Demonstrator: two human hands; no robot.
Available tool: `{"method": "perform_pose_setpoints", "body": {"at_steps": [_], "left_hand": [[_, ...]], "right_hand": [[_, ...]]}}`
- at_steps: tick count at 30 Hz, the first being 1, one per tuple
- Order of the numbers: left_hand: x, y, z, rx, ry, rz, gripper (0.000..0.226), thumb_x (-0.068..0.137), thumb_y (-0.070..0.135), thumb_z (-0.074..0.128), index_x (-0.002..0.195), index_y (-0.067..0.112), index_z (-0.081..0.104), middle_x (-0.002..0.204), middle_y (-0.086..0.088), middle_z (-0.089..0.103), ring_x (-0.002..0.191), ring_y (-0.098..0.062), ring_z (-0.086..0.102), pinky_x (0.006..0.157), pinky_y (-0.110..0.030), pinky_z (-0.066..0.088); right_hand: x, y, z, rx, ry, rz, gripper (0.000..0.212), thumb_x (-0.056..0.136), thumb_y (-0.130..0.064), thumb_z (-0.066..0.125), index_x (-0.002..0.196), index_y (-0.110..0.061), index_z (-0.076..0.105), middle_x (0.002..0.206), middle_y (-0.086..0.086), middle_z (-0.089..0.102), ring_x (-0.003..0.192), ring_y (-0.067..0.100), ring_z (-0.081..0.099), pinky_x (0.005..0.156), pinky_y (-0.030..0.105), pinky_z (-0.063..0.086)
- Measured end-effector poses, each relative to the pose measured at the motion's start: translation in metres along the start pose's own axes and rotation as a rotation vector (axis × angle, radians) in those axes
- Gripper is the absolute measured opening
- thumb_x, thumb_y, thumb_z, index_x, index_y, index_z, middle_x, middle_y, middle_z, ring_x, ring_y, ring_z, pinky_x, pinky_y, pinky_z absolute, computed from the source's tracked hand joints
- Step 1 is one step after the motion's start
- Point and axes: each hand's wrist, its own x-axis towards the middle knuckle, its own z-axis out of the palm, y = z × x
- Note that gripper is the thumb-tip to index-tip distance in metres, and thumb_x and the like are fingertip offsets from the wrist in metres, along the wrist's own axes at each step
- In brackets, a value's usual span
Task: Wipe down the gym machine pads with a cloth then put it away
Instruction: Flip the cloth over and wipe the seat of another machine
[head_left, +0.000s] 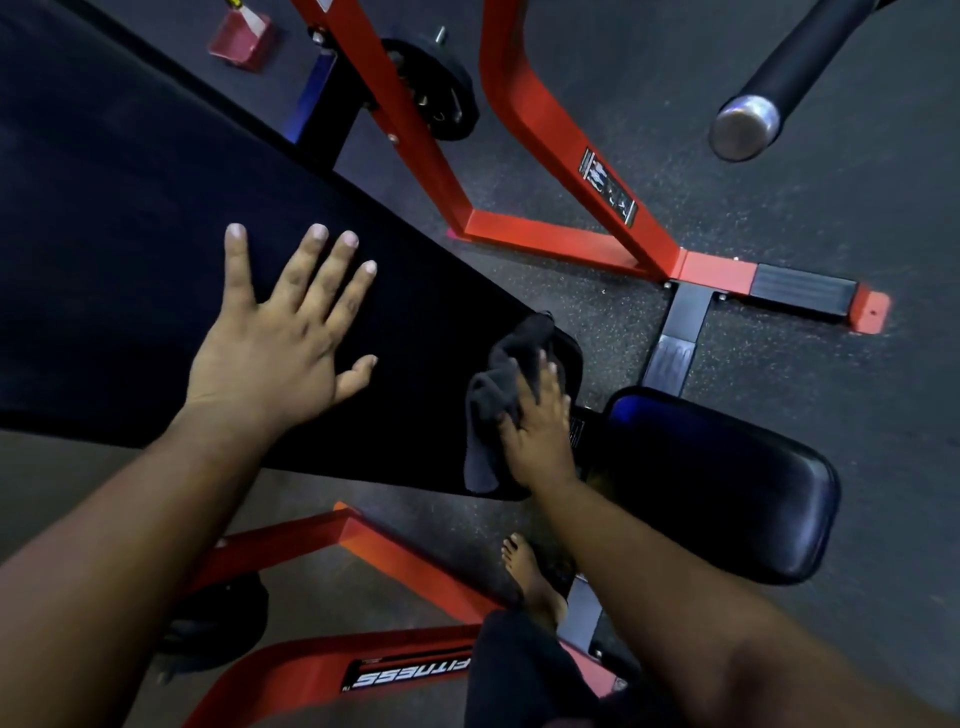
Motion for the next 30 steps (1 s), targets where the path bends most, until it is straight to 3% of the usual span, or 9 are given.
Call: {"method": "perform_pose_setpoints", "body": {"at_steps": [5, 9, 13, 15, 18, 22, 27, 30], "left_hand": [[0.003, 0.0, 0.003, -0.033, 0.033, 0.002, 0.087, 0.094, 0.066, 0.001, 0.163, 0.012, 0.002, 0.171, -0.014, -0.008, 0.157, -0.031, -0.015, 0.116, -0.076, -0.005], [0.005, -0.001, 0.002, -0.044, 0.015, 0.011, 0.087, 0.094, 0.065, 0.004, 0.163, 0.012, 0.003, 0.171, -0.014, -0.006, 0.157, -0.031, -0.014, 0.116, -0.076, -0.007], [0.002, 0.003, 0.003, 0.047, 0.009, -0.009, 0.087, 0.092, 0.065, -0.008, 0.161, 0.012, -0.011, 0.169, -0.016, -0.017, 0.155, -0.033, -0.022, 0.116, -0.076, -0.002], [0.003, 0.003, 0.0, 0.027, -0.001, -0.013, 0.087, 0.092, 0.065, -0.009, 0.161, 0.012, -0.012, 0.169, -0.016, -0.017, 0.155, -0.033, -0.021, 0.116, -0.076, -0.001], [0.002, 0.003, 0.003, 0.043, 0.012, -0.016, 0.086, 0.093, 0.065, -0.01, 0.161, 0.013, -0.012, 0.169, -0.016, -0.017, 0.156, -0.033, -0.02, 0.116, -0.076, 0.0], [0.003, 0.002, -0.001, 0.02, 0.003, -0.012, 0.086, 0.093, 0.065, -0.009, 0.162, 0.013, -0.01, 0.169, -0.015, -0.016, 0.156, -0.033, -0.019, 0.116, -0.076, 0.001], [0.002, 0.002, -0.001, 0.053, -0.005, -0.02, 0.085, 0.093, 0.064, -0.013, 0.16, 0.012, -0.016, 0.168, -0.016, -0.021, 0.155, -0.035, -0.02, 0.116, -0.076, 0.002], [0.002, 0.004, 0.001, 0.07, -0.005, -0.024, 0.08, 0.099, 0.063, -0.008, 0.159, 0.011, -0.018, 0.167, -0.017, -0.022, 0.155, -0.036, -0.02, 0.118, -0.074, 0.0]], "right_hand": [[0.033, 0.049, -0.013, 0.219, 0.052, 0.368, 0.087, 0.089, -0.07, 0.022, 0.162, -0.023, 0.022, 0.17, 0.016, 0.011, 0.154, 0.038, 0.021, 0.122, 0.054, 0.024], [0.068, 0.031, -0.019, 0.23, 0.147, 0.368, 0.081, 0.092, -0.073, 0.028, 0.161, -0.03, 0.025, 0.172, 0.009, 0.005, 0.157, 0.03, 0.014, 0.126, 0.045, 0.018], [-0.005, 0.022, 0.003, 0.301, 0.092, 0.405, 0.076, 0.102, -0.053, 0.048, 0.163, -0.017, 0.019, 0.172, 0.01, -0.002, 0.157, 0.027, 0.01, 0.124, 0.033, 0.015], [-0.028, 0.022, 0.012, 0.363, 0.055, 0.486, 0.074, 0.104, -0.043, 0.051, 0.163, -0.013, 0.017, 0.171, 0.011, -0.002, 0.157, 0.029, 0.013, 0.123, 0.033, 0.018], [0.011, 0.019, 0.004, 0.403, 0.166, 0.543, 0.069, 0.105, -0.038, 0.051, 0.162, -0.012, 0.021, 0.17, 0.015, 0.005, 0.156, 0.033, 0.017, 0.122, 0.034, 0.018], [0.056, 0.02, -0.008, 0.42, 0.214, 0.634, 0.071, 0.105, -0.052, 0.043, 0.163, -0.02, 0.019, 0.171, 0.012, 0.008, 0.155, 0.034, 0.019, 0.125, 0.042, 0.019], [-0.017, 0.023, 0.024, 0.505, 0.141, 0.666, 0.078, 0.103, -0.055, 0.042, 0.164, -0.018, 0.01, 0.172, 0.009, 0.003, 0.157, 0.03, 0.014, 0.126, 0.045, 0.019], [0.0, 0.022, 0.017, 0.544, 0.171, 0.738, 0.077, 0.103, -0.055, 0.043, 0.164, -0.018, 0.014, 0.171, 0.011, 0.005, 0.155, 0.034, 0.017, 0.124, 0.047, 0.022]]}}
